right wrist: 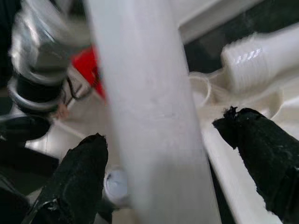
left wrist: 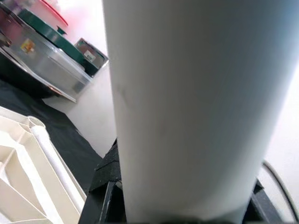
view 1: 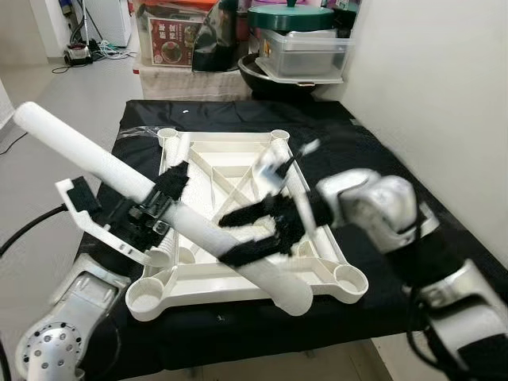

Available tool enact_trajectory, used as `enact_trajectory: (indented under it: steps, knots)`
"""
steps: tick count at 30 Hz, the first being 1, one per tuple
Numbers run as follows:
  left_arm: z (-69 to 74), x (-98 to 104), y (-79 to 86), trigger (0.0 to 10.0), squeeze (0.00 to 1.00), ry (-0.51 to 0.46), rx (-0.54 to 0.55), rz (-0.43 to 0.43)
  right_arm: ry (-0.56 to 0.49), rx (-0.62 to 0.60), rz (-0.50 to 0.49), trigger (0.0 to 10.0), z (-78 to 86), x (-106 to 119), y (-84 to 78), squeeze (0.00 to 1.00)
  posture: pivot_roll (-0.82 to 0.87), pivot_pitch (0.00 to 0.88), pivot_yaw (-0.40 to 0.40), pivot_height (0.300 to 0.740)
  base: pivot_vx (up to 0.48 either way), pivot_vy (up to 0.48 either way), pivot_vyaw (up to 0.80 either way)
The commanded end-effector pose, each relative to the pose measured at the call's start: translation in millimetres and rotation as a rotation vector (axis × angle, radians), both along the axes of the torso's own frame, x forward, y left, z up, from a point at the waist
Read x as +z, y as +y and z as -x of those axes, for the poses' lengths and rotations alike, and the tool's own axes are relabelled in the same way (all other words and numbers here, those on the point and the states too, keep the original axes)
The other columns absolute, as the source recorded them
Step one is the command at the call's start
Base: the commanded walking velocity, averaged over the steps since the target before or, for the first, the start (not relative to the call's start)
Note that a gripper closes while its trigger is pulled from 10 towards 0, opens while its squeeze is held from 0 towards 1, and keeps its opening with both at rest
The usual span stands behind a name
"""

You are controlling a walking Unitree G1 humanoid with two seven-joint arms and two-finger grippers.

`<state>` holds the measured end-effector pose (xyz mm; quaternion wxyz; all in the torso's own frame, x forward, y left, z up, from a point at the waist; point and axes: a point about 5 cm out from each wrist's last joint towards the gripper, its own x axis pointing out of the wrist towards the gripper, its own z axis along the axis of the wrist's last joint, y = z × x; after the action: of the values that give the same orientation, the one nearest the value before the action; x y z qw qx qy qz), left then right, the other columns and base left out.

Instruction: Building children table

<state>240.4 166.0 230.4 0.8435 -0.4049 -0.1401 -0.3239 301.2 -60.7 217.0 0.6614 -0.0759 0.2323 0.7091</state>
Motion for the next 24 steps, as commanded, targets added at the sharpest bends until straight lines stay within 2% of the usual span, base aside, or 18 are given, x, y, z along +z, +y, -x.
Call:
enact_trajectory:
  steps: [1,2,5,10,11,12,13,24]
  knots:
    - [-1.2,1,-4.0,0.0,0.0,-0.01,-0.019,-0.005,-0.05,-0.018,0.022,10.0,-0.5,2,0.6,0.0,0.08,0.0,-0.095,0.74,0.0,0.0,0.0]
    - [-2.6,1,-6.6,0.0,0.0,-0.01,-0.027,-0.015,-0.089,-0.037,0.055,10.0,-2.9,-5,2.4,0.0,0.09,0.0,-0.096,0.74,0.0,0.0,0.0]
    - [-4.9,0,-9.7,0.0,0.0,-0.008,-0.037,-0.027,-0.115,-0.049,0.101,10.0,-3.4,-10,5.4,0.0,0.09,0.0,-0.095,0.74,0.0,0.0,0.0]
    - [-5.8,-2,-10.9,0.0,0.0,-0.005,-0.041,-0.03,-0.112,-0.035,0.113,10.0,-2.0,-8,8.8,0.0,0.09,0.0,-0.094,0.74,0.0,0.0,0.0]
    - [-6.4,-4,-13.8,0.0,0.0,-0.002,-0.043,-0.026,-0.111,-0.021,0.116,3.8,-1.0,-6,11.7,0.0,0.09,0.0,-0.097,0.74,0.0,0.0,0.0]
    - [-6.4,-4,-13.8,0.0,0.0,-0.002,-0.043,-0.026,-0.111,-0.021,0.116,3.8,-1.0,-6,11.7,0.0,0.09,0.0,-0.097,0.74,0.0,0.0,0.0]
    - [-6.4,-6,-17.1,0.0,0.0,0.001,-0.047,-0.025,-0.1,-0.007,0.111,0.0,1.8,-5,13.2,0.0,0.09,0.0,-0.097,0.74,0.0,0.0,0.0]
    - [-7.5,-7,-17.8,0.0,0.0,0.005,-0.046,-0.021,-0.072,0.039,0.102,0.0,13.1,-5,15.4,0.0,0.09,0.0,-0.094,0.74,0.0,0.0,0.0]
